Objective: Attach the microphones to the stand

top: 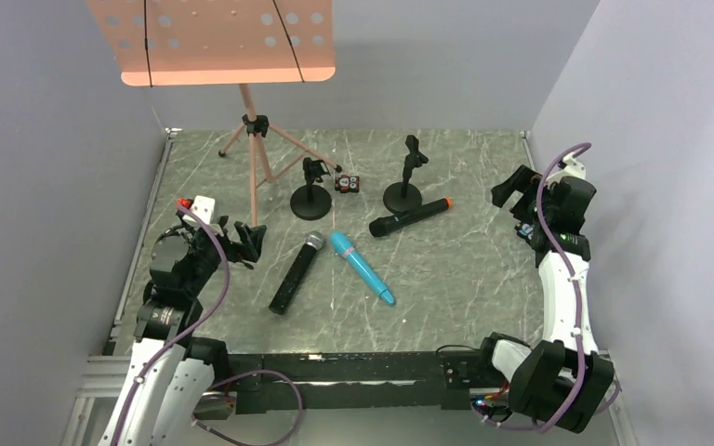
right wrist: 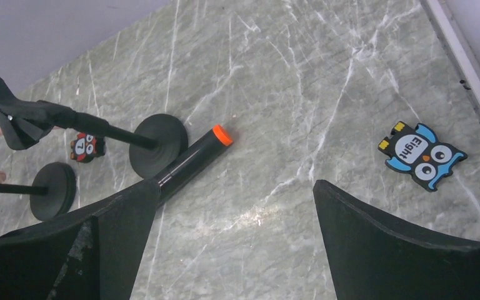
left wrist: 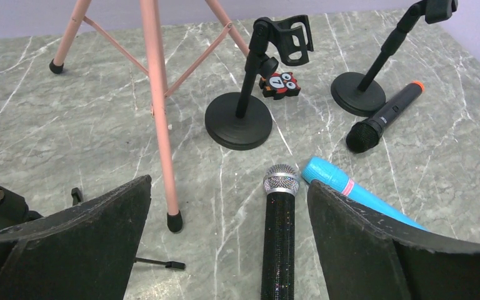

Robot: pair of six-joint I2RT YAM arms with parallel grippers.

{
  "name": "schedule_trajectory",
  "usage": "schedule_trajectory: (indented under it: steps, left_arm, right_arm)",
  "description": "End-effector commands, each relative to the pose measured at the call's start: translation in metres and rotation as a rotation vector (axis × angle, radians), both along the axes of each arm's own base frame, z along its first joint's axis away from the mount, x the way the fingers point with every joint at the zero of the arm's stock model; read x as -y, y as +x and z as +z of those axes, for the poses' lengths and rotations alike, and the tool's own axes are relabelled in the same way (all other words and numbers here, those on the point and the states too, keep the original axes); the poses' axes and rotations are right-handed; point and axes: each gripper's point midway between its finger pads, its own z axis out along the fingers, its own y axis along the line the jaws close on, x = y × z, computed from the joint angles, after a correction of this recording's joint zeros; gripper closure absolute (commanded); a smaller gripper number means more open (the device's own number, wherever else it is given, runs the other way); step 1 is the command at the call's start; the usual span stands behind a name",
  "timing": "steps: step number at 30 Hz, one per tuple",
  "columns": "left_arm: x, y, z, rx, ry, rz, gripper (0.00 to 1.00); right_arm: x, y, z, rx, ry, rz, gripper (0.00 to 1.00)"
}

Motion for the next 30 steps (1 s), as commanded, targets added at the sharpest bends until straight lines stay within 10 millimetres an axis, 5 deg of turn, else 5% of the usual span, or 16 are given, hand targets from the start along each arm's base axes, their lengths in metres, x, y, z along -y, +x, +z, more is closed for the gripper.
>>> schedule_trajectory:
  steps: [1,10,18,25,30]
  left_arm:
    - [0.008,0.002,0.018,0.045,-0.012,-0.048,0.01]
    - [0.018,0.001,0.012,0.008,-0.025,-0.102,0.01]
    - [0.043,0.012,-0.003,-0.153,-0.125,-0.162,0.01]
    - [0.062,0.017,-0.007,-0.308,-0.116,-0.137,0.01]
    - [0.057,0.028,-0.006,-0.354,-0.036,-0.065,0.01]
  right_arm:
    - [0.006,0.002,0.026,0.073,0.011,-0.023,0.0]
    - [-0.01,-0.004,0.033,0.158,-0.021,0.098,0.0]
    - [-0.083,-0.032,0.033,0.353,-0.107,0.629,0.0]
    - [-0.084,-0.035,0.023,0.288,-0.109,0.676,0.0]
    - [-0.088,-0.037,0.025,0.273,-0.099,0.715,0.0]
